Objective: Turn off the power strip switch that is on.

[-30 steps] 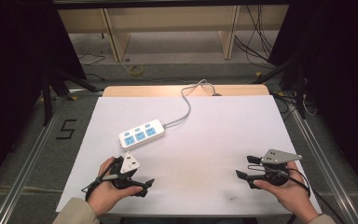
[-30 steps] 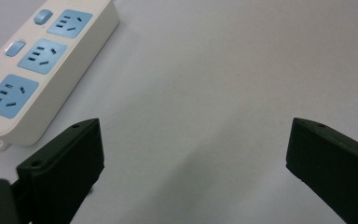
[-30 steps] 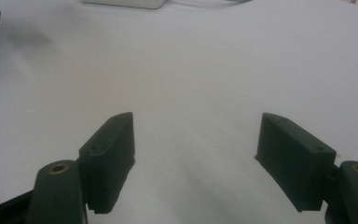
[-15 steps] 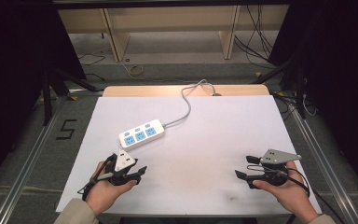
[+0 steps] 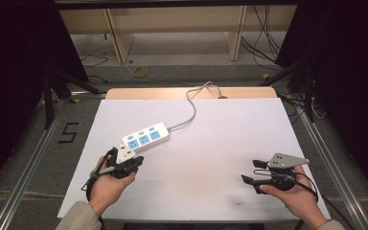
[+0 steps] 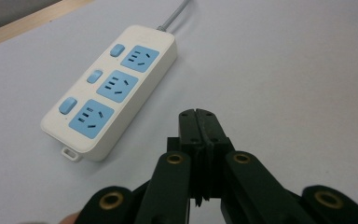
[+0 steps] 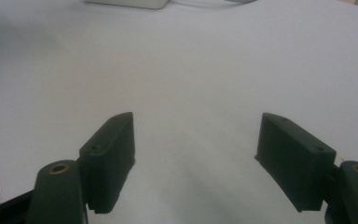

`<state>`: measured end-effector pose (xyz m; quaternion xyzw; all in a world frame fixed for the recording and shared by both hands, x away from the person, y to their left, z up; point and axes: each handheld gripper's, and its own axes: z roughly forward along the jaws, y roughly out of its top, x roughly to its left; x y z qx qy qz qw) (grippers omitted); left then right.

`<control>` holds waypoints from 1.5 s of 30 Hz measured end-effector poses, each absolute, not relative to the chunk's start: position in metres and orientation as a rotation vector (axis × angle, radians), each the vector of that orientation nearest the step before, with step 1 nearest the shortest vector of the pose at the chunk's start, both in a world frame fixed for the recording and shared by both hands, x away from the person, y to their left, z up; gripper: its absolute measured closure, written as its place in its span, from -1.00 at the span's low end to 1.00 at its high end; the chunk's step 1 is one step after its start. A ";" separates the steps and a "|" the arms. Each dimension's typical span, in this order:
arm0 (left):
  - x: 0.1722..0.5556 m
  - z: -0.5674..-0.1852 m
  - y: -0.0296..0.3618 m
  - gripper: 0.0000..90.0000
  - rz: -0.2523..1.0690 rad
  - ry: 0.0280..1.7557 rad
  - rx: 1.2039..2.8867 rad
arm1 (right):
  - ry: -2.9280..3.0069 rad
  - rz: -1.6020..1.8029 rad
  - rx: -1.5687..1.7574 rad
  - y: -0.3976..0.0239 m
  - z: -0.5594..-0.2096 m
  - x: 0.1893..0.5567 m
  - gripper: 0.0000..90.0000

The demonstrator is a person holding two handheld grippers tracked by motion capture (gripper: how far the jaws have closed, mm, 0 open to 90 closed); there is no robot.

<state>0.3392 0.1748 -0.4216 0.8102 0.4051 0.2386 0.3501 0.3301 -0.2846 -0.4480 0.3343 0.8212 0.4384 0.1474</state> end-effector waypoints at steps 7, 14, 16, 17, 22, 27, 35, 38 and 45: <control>0.350 -0.419 0.174 0.99 0.616 1.081 2.095 | 2.369 1.256 0.959 -0.284 -0.448 0.330 -0.37; 0.361 -0.415 0.175 0.99 0.617 1.121 2.080 | 2.369 1.257 0.960 -0.284 -0.448 0.330 -0.37; 0.365 -0.414 0.175 0.99 0.615 1.133 2.084 | 2.369 1.258 0.960 -0.284 -0.448 0.330 -0.37; 0.366 -0.414 0.175 0.99 0.615 1.138 2.085 | 2.370 1.256 0.962 -0.284 -0.448 0.330 -0.37; 0.373 -0.412 0.176 0.99 0.606 1.174 2.089 | 2.368 1.258 0.963 -0.284 -0.448 0.329 -0.37; 0.379 -0.410 0.177 0.99 0.603 1.199 2.106 | 2.370 1.255 0.961 -0.284 -0.448 0.330 -0.37; 0.391 -0.405 0.179 0.99 0.605 1.239 2.097 | 2.368 1.257 0.964 -0.284 -0.448 0.329 -0.37; 0.396 -0.402 0.181 1.00 0.606 1.247 2.095 | 2.370 1.256 0.962 -0.284 -0.448 0.329 -0.37; 0.406 -0.397 0.182 0.99 0.616 1.263 2.087 | 2.372 1.252 0.964 -0.284 -0.448 0.330 -0.37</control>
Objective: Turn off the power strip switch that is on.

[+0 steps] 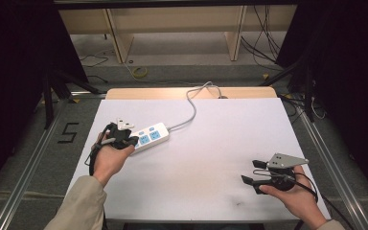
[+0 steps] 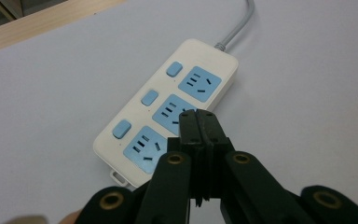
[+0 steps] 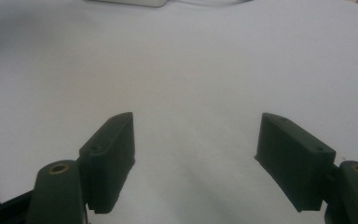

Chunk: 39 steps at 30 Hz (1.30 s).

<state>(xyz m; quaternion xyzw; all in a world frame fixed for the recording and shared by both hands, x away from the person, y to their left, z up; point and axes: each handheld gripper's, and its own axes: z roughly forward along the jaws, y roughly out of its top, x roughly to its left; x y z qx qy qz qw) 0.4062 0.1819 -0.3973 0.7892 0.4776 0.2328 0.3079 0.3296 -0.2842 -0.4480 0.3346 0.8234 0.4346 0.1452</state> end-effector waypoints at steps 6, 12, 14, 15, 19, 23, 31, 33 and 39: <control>0.411 -0.398 0.180 0.99 0.610 1.271 2.088 | 2.370 1.253 0.968 -0.284 -0.448 0.330 -0.37; 0.417 -0.399 0.177 1.00 0.611 1.272 2.106 | 2.370 1.253 0.965 -0.284 -0.448 0.329 -0.37; 0.418 -0.398 0.176 1.00 0.614 1.274 2.110 | 2.370 1.253 0.967 -0.285 -0.448 0.329 -0.37; 0.419 -0.398 0.175 1.00 0.612 1.276 2.106 | 2.368 1.252 0.967 -0.285 -0.448 0.329 -0.37; 0.421 -0.397 0.173 1.00 0.608 1.278 2.109 | 2.370 1.253 0.966 -0.284 -0.448 0.329 -0.37; 0.423 -0.397 0.174 1.00 0.604 1.282 2.109 | 2.370 1.253 0.966 -0.284 -0.448 0.329 -0.37; 0.427 -0.397 0.175 1.00 0.597 1.287 2.109 | 2.369 1.254 0.963 -0.284 -0.448 0.329 -0.37; 0.428 -0.398 0.175 1.00 0.597 1.289 2.116 | 2.370 1.253 0.964 -0.284 -0.448 0.329 -0.37; 0.433 -0.399 0.176 1.00 0.591 1.303 2.112 | 2.373 1.252 0.963 -0.284 -0.448 0.329 -0.37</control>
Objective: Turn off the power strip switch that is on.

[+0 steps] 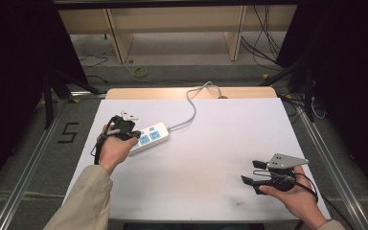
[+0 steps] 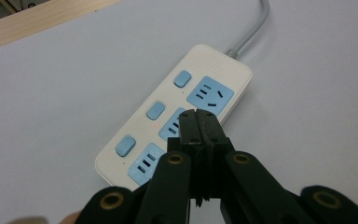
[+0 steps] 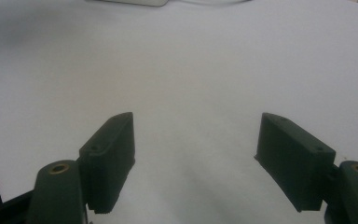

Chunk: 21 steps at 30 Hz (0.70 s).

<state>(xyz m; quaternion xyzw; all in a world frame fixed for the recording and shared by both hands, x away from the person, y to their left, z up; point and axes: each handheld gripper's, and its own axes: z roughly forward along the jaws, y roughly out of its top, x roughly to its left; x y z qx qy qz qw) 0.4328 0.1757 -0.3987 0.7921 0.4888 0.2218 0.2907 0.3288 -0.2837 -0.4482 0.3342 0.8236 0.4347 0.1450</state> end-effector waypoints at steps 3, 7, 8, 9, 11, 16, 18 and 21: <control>0.435 -0.398 0.175 1.00 0.587 1.309 2.112 | 2.373 1.252 0.964 -0.284 -0.448 0.329 -0.37; 0.439 -0.395 0.175 1.00 0.583 1.316 2.116 | 2.368 1.254 0.970 -0.284 -0.448 0.328 -0.37; 0.441 -0.394 0.175 1.00 0.583 1.317 2.116 | 2.368 1.254 0.970 -0.284 -0.448 0.328 -0.37; 0.443 -0.393 0.175 1.00 0.578 1.317 2.122 | 2.366 1.255 0.971 -0.284 -0.448 0.328 -0.37; 0.445 -0.390 0.175 1.00 0.581 1.319 2.123 | 2.367 1.255 0.972 -0.284 -0.448 0.328 -0.37; 0.450 -0.385 0.172 1.00 0.574 1.320 2.140 | 2.369 1.255 0.973 -0.284 -0.448 0.328 -0.37; 0.453 -0.385 0.170 1.00 0.562 1.331 2.147 | 2.368 1.256 0.975 -0.284 -0.448 0.329 -0.37; 0.459 -0.384 0.168 1.00 0.561 1.335 2.165 | 2.368 1.257 0.980 -0.284 -0.448 0.329 -0.37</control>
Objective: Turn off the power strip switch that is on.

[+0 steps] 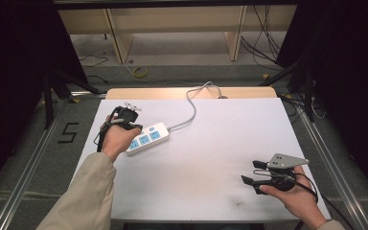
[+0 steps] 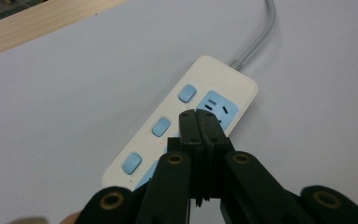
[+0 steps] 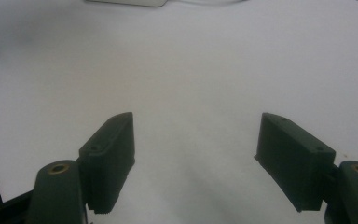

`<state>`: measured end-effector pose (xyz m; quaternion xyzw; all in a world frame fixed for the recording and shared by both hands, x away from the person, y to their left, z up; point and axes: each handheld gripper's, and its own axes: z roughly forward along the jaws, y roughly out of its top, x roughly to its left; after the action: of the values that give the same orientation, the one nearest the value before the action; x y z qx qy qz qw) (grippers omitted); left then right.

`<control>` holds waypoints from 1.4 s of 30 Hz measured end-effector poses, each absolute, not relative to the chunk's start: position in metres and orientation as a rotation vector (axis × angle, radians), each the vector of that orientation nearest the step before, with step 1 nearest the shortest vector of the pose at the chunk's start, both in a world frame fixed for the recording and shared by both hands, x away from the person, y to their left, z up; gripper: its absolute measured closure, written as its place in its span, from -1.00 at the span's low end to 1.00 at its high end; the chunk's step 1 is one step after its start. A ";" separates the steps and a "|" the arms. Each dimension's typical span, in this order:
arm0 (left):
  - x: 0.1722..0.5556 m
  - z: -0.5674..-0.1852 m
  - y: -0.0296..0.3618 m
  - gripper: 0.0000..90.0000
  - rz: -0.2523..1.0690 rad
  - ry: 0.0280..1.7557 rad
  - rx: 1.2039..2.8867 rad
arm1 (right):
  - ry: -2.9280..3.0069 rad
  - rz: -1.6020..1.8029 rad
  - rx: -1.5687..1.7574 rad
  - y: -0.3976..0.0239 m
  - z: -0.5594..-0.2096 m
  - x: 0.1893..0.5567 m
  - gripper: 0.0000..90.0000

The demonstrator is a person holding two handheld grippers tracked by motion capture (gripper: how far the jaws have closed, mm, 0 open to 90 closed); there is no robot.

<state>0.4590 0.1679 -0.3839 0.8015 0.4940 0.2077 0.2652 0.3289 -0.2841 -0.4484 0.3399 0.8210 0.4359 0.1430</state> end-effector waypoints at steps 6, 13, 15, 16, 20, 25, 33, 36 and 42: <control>0.466 -0.385 0.166 1.00 0.547 1.344 2.177 | 2.368 1.258 0.980 -0.284 -0.449 0.329 -0.37; 0.474 -0.389 0.166 1.00 0.539 1.362 2.180 | 2.367 1.263 0.979 -0.284 -0.449 0.329 -0.37; 0.476 -0.390 0.167 1.00 0.537 1.368 2.180 | 2.369 1.263 0.978 -0.284 -0.449 0.329 -0.37; 0.477 -0.391 0.168 1.00 0.535 1.371 2.181 | 2.369 1.263 0.978 -0.284 -0.449 0.329 -0.37; 0.481 -0.392 0.168 1.00 0.532 1.386 2.180 | 2.370 1.261 0.979 -0.284 -0.449 0.329 -0.37; 0.486 -0.395 0.169 1.00 0.525 1.399 2.191 | 2.371 1.259 0.978 -0.284 -0.449 0.329 -0.37; 0.495 -0.397 0.170 1.00 0.522 1.428 2.190 | 2.370 1.261 0.978 -0.285 -0.449 0.329 -0.37; 0.498 -0.397 0.169 1.00 0.519 1.433 2.194 | 2.372 1.261 0.979 -0.285 -0.449 0.329 -0.37; 0.503 -0.398 0.166 1.00 0.514 1.433 2.209 | 2.370 1.257 0.983 -0.286 -0.449 0.329 -0.37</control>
<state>0.5027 0.1662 -0.3978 0.8019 0.5200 0.1866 0.2275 0.3293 -0.2858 -0.4491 0.3407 0.8212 0.4354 0.1416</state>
